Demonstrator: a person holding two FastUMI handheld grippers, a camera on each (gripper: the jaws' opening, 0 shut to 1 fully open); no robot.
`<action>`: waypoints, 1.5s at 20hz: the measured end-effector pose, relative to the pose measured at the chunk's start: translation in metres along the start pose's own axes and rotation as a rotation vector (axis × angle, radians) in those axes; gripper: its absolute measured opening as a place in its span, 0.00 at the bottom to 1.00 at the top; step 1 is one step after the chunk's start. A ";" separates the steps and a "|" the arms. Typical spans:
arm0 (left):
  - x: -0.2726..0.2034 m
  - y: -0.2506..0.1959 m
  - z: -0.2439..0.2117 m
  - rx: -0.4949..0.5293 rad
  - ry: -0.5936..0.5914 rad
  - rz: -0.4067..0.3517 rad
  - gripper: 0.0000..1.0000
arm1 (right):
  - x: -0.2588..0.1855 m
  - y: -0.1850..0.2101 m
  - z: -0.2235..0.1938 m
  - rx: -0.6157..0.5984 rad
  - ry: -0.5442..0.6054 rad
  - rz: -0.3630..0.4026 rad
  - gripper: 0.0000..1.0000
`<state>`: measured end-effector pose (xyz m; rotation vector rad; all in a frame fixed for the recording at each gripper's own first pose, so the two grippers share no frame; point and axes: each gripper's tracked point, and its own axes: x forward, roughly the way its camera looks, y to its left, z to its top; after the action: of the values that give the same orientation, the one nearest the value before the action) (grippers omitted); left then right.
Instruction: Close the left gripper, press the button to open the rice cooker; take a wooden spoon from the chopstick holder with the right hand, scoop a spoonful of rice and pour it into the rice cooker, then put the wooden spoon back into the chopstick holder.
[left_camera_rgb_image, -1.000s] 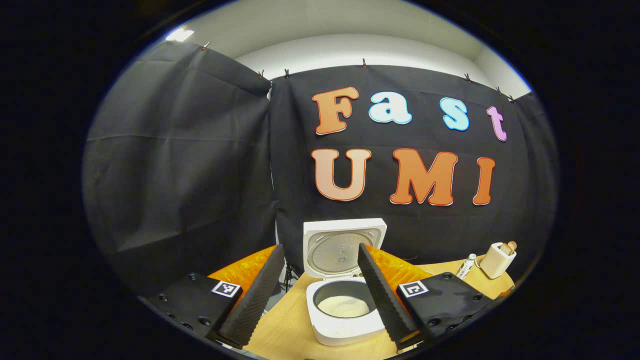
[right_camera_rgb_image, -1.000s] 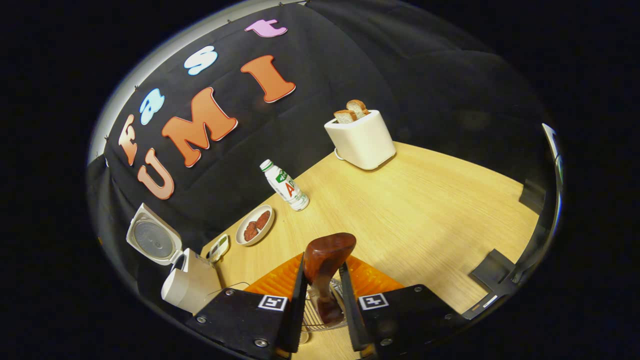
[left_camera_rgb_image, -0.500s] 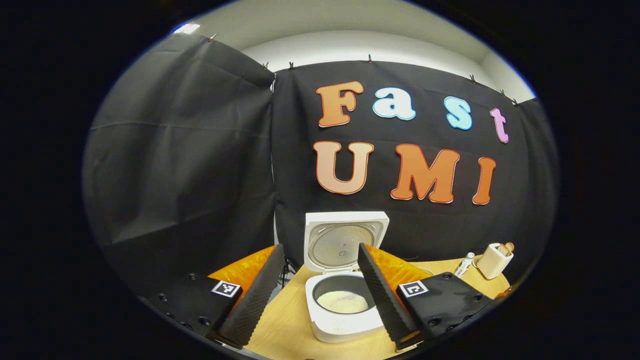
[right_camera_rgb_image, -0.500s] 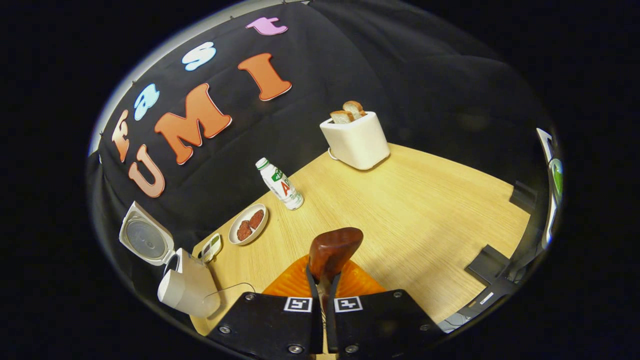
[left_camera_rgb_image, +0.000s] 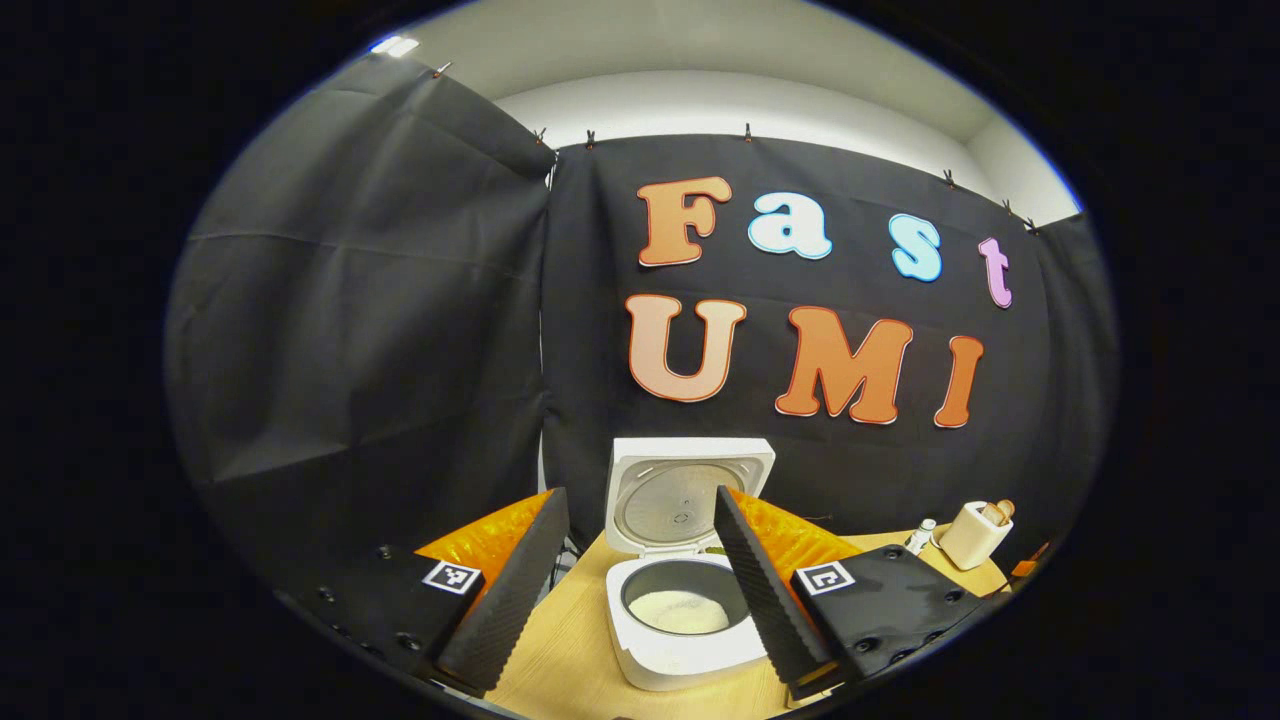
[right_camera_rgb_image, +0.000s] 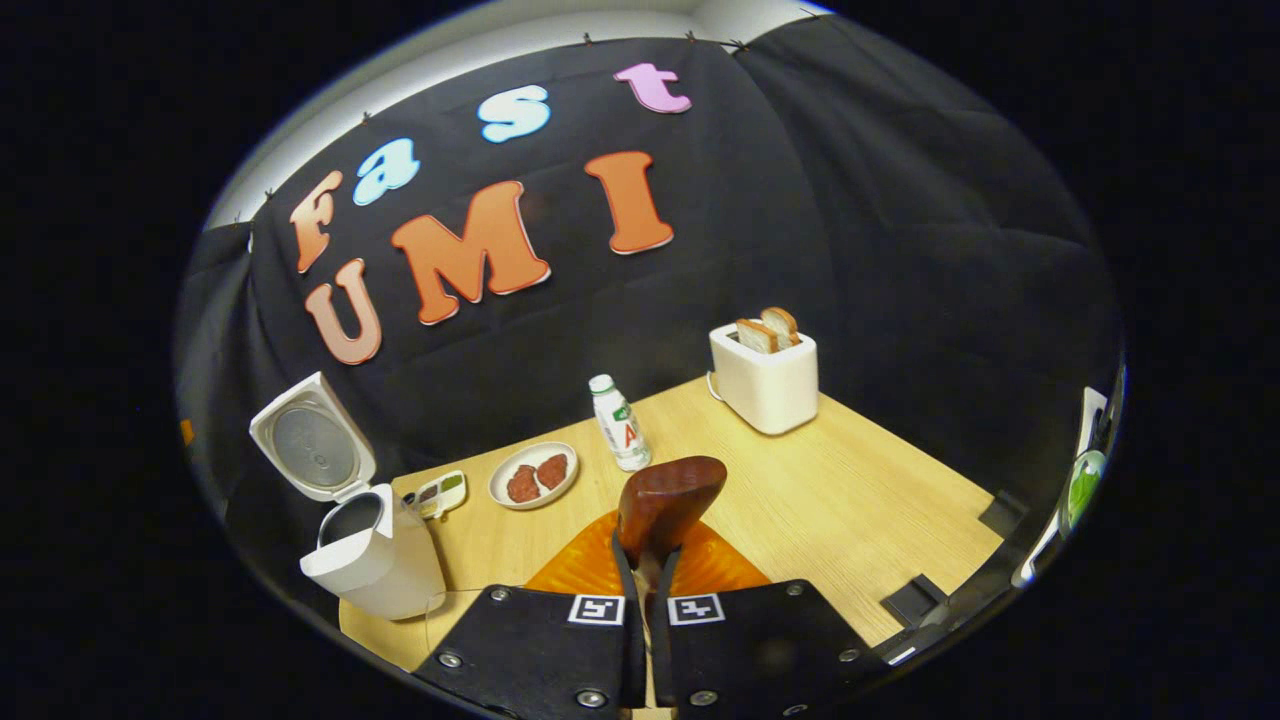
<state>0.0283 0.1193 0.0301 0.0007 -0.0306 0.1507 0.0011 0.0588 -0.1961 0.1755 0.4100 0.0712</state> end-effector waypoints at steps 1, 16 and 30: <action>0.000 0.001 0.002 0.002 -0.003 -0.004 0.99 | -0.003 0.010 0.003 -0.013 0.000 0.014 0.02; -0.011 0.039 0.006 0.076 -0.008 -0.029 0.99 | 0.007 0.097 -0.086 -0.235 0.095 0.100 0.01; -0.003 0.040 -0.008 0.103 0.024 -0.113 1.00 | 0.012 0.108 -0.161 -0.456 0.091 -0.021 0.02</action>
<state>0.0194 0.1587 0.0215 0.1037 0.0009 0.0388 -0.0562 0.1914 -0.3257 -0.2825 0.4759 0.1500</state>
